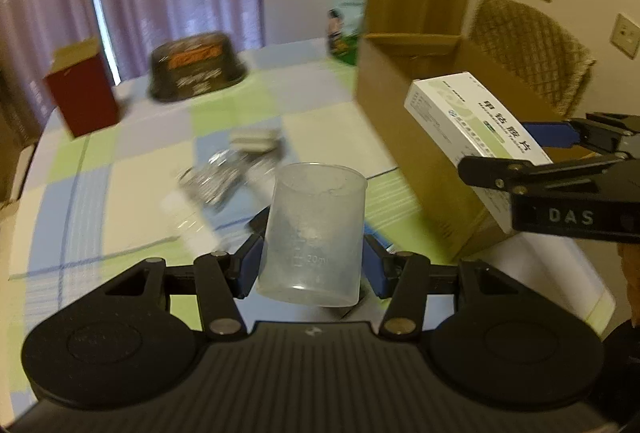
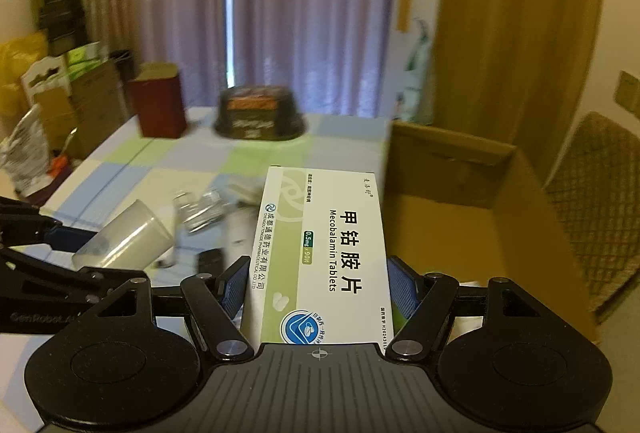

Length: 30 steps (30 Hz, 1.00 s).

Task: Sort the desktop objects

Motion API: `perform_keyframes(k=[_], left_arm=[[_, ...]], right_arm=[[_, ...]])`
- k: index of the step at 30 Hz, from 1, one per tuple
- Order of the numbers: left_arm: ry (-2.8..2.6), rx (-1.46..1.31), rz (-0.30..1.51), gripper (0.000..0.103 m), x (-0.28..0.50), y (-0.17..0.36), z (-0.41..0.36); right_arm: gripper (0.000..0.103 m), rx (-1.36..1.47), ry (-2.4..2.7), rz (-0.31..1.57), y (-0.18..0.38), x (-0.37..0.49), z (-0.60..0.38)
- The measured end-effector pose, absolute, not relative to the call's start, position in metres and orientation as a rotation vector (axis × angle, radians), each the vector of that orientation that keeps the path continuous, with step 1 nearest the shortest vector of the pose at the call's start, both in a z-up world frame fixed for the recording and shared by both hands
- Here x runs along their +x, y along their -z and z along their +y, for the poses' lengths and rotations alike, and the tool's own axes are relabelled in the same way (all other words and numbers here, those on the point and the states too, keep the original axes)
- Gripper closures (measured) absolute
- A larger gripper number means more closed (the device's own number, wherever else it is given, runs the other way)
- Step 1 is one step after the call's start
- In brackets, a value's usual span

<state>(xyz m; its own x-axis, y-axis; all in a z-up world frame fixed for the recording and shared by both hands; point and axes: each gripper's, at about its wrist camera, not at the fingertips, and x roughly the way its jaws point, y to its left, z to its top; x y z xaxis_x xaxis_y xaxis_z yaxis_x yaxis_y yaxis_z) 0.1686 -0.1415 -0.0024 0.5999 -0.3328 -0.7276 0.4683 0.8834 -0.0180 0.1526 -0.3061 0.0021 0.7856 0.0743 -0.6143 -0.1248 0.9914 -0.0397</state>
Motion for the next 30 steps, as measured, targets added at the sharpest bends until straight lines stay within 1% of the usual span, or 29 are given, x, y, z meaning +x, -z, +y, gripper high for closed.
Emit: perform_keyframes(k=[5,13,20,30], left_arm=[[0.521,0.198,0.785,0.055,0.178,-0.006,-0.181],[0.596,0.225,0.774,0.055,0.19,-0.01,-0.234],[0.658,0.248,0.766,0.055,0.2,-0.011,-0.279],[0.709,0.266,0.754,0.055,0.216,-0.01,-0.318]], right_arm=[[0.033,-0.066,-0.045,0.642,-0.015,0.158,-0.345],[0.033,-0.046,0.024,0.654,-0.014,0.167,-0.396],[0.033,-0.014,0.063,0.673,-0.009,0.171,-0.427],[0.033,0.012,0.09,0.695,-0.002,0.177,-0.453]])
